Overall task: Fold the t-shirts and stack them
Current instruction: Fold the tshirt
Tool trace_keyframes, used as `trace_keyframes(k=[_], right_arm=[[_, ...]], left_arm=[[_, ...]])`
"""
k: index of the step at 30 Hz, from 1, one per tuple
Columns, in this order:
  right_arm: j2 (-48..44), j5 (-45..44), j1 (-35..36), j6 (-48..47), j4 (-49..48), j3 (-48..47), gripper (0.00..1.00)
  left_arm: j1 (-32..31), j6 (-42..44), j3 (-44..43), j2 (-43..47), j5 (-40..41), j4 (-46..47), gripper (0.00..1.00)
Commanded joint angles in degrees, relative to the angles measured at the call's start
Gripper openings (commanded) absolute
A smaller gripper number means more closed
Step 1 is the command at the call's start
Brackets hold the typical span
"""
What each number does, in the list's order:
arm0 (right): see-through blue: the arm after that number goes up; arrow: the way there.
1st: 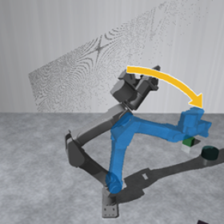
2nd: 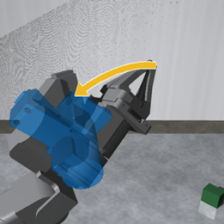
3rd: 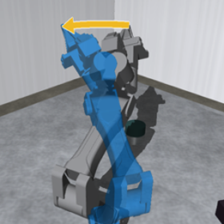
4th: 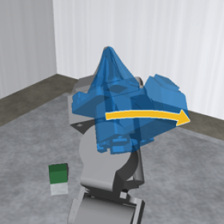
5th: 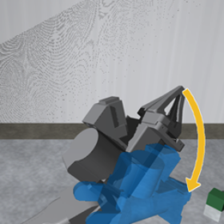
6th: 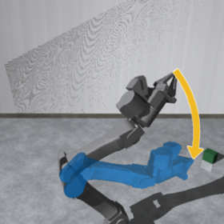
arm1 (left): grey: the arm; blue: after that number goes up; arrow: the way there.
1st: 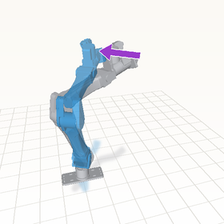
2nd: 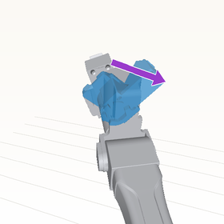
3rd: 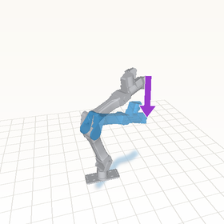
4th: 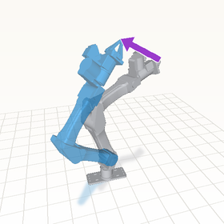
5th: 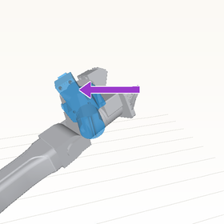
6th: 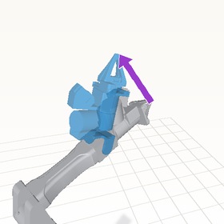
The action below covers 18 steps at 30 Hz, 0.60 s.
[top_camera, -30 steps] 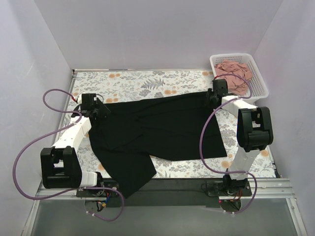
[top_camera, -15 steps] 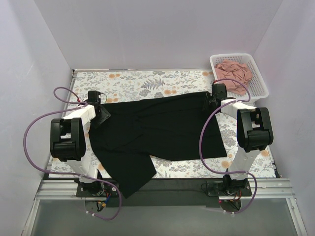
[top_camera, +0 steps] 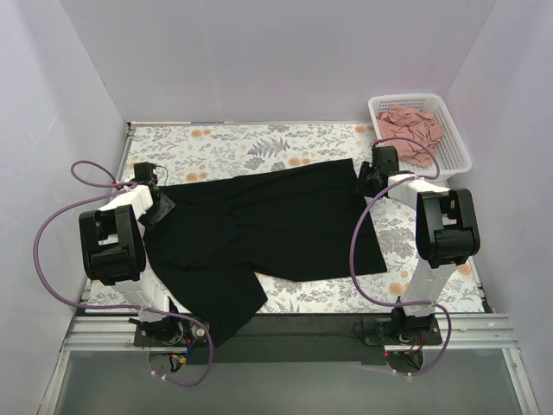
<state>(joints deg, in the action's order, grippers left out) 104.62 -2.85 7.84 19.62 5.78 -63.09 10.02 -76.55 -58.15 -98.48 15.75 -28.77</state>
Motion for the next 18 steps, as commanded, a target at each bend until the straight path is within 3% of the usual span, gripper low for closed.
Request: trace_keyframes(k=[1,9,18], right_arm=[[-1.3,1.4,-0.4,1.7,-3.6,-3.2,0.42],[2.9,4.0,-0.4,5.0,-5.3,-6.7,0.38],[6.6,3.2,-0.4,7.2,-7.0,-8.6,0.36]], left_arm=[[1.0,1.1,-0.5,0.5,3.8,-1.9,0.58],[-1.1,2.1,2.0,12.9,0.0,0.6,0.74],[-11.2,4.3,8.5,28.3,-2.0,3.6,0.74]])
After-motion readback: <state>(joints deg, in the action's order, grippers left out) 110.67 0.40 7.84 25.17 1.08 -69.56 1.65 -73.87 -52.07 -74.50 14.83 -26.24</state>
